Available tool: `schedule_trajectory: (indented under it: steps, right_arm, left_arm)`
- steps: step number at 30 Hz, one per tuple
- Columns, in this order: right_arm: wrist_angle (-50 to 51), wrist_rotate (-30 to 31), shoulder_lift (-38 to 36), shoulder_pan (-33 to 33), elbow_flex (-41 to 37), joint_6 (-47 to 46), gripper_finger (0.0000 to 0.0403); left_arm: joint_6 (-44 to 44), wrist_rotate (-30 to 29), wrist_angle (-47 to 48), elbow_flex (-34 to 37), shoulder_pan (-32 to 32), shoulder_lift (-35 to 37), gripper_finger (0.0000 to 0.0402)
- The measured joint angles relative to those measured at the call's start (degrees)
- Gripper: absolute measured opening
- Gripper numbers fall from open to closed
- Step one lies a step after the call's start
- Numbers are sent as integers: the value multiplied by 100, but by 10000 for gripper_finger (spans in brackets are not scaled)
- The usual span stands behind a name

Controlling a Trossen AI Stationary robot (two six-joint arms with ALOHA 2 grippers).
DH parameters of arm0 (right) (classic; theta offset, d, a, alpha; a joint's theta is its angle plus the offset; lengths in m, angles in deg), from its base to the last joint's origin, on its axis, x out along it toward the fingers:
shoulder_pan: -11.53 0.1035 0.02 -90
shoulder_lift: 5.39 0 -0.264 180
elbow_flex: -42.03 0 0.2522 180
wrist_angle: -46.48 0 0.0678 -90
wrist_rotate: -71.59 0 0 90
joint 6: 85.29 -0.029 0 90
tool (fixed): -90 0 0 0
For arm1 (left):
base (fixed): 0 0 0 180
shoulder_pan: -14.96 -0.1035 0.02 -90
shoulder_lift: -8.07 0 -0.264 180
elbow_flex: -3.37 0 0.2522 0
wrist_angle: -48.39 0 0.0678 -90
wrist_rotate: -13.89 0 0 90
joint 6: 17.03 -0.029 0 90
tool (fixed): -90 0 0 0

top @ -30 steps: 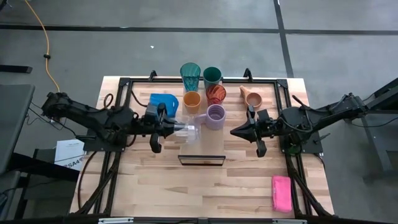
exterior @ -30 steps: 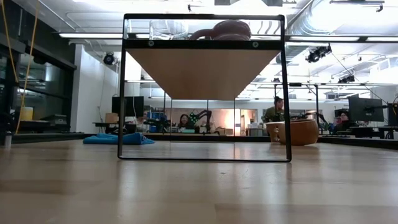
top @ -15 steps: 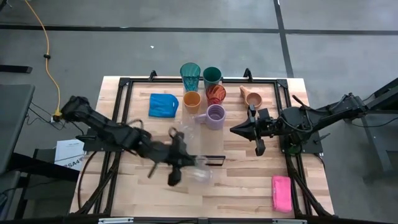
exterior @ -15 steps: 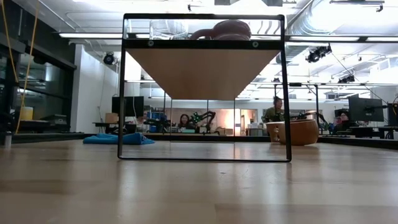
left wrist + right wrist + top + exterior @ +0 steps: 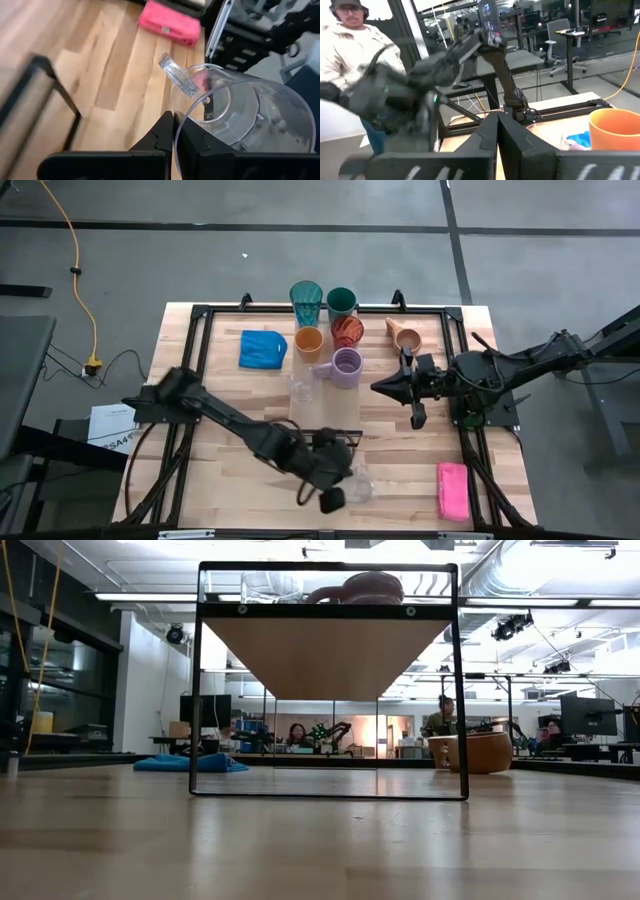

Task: Stack small to large cups/mugs on shelf
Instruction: Put the transparent mug on the shelf

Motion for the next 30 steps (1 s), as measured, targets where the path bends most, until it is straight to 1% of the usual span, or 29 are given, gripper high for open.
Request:
schedule_trajectory:
  steps: [5, 11, 14, 19, 24, 30]
  right_arm:
    - [13, 0, -65, 0, 0, 3, 0]
    - [-7, 0, -80, 0, -1, 11, 0]
    - [8, 0, -88, 0, -2, 16, 0]
    - [15, 0, -88, 0, 0, 18, 0]
    - [12, -1, -88, 0, 0, 21, 0]
    - [8, 0, -85, 0, -2, 21, 0]
  left_arm:
    - [294, 2, 148, -583, -41, -721, 0]
    - [581, -128, 180, -846, -44, -1241, 0]
    - [760, -132, 192, -865, -58, -1397, 0]
    - [1108, -49, 484, -861, -130, -1590, 0]
    - [1123, -16, 620, -861, -227, -1621, 0]
    - [1125, 1, 553, -861, -332, -1621, 0]
